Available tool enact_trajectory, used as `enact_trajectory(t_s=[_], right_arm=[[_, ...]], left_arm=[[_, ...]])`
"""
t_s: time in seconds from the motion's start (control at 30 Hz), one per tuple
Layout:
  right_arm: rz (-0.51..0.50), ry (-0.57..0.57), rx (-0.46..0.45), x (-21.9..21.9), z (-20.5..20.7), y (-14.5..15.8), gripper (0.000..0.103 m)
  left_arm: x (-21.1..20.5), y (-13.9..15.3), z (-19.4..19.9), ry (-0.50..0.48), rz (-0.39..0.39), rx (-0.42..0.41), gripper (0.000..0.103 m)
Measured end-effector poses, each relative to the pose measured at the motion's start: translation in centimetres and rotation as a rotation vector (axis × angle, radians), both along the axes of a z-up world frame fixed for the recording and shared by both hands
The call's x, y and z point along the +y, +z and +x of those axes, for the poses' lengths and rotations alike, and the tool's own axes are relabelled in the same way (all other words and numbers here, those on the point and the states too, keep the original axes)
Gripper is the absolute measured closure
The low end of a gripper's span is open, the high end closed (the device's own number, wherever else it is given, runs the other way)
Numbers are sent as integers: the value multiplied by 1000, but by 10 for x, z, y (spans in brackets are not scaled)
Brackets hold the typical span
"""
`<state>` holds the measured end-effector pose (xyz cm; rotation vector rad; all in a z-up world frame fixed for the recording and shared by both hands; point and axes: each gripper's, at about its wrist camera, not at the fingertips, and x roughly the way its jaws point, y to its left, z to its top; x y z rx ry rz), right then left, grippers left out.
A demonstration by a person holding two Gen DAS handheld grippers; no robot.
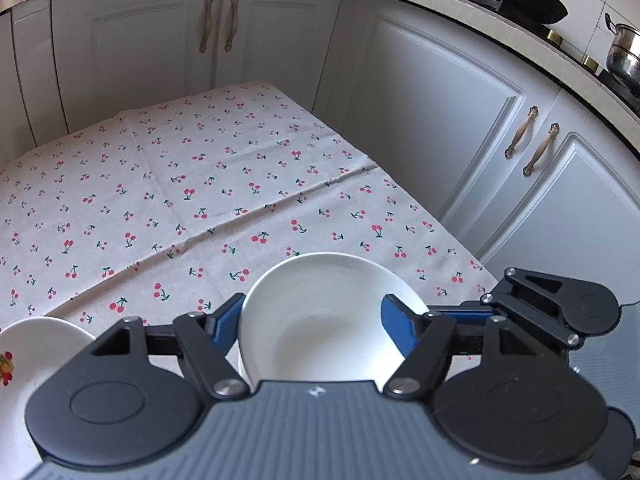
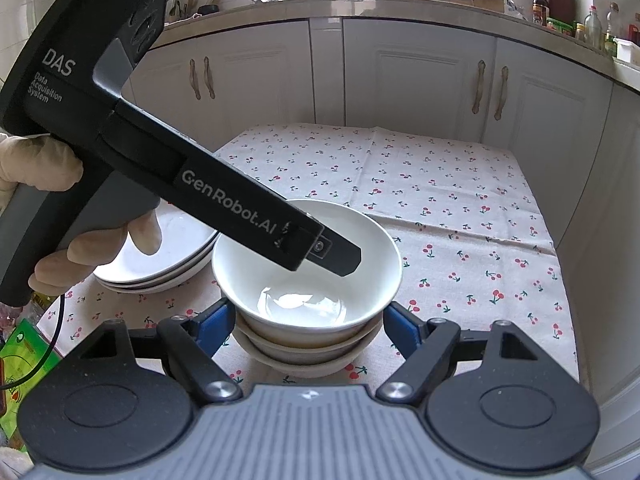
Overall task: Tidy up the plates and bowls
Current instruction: 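Lower the bowl into the nested bowls and open the left gripper, then grasp the three-bowl stack from opposite rims with both grippers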
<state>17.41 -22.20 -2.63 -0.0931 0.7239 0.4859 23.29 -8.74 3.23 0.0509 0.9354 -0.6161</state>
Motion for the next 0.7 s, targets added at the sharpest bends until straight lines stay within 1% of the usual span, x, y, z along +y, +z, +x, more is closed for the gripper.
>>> enact_trajectory(t_s=[0.13,0.2,0.23,0.27,0.37,0.43,0.5,0.57,0.67,0.7], right_arm=[[2,-2,-2,-1,0,1,17],[4,-5,-9,-1,-1,2,10],[13,-6,-13,-2,-2,2,4],[27,-3,-17,-4,-3,3,3],[45,-2,-14,-9,-4,4,3],[39,-5,-6,-11,-5,1,3],[21,-2,-2,-11,-6,-1,3],[1,4,-4,-12,-9,-4,3],[-18,27,4,-17,-12,-9,1],[-28,38,8,-19,-13,-10,1]], left_arm=[[1,1,-1,1,-2,-9,30],[2,5,-4,8,4,-31,30],[2,8,-7,5,9,-47,30],[3,11,-11,3,11,-63,29],[6,20,-23,-12,0,-99,27],[6,25,-35,-42,-14,-113,26],[5,27,-47,-63,-12,-132,24],[5,27,-60,-74,8,-167,21],[7,24,-78,-82,56,-224,12],[8,22,-85,-92,70,-252,11]])
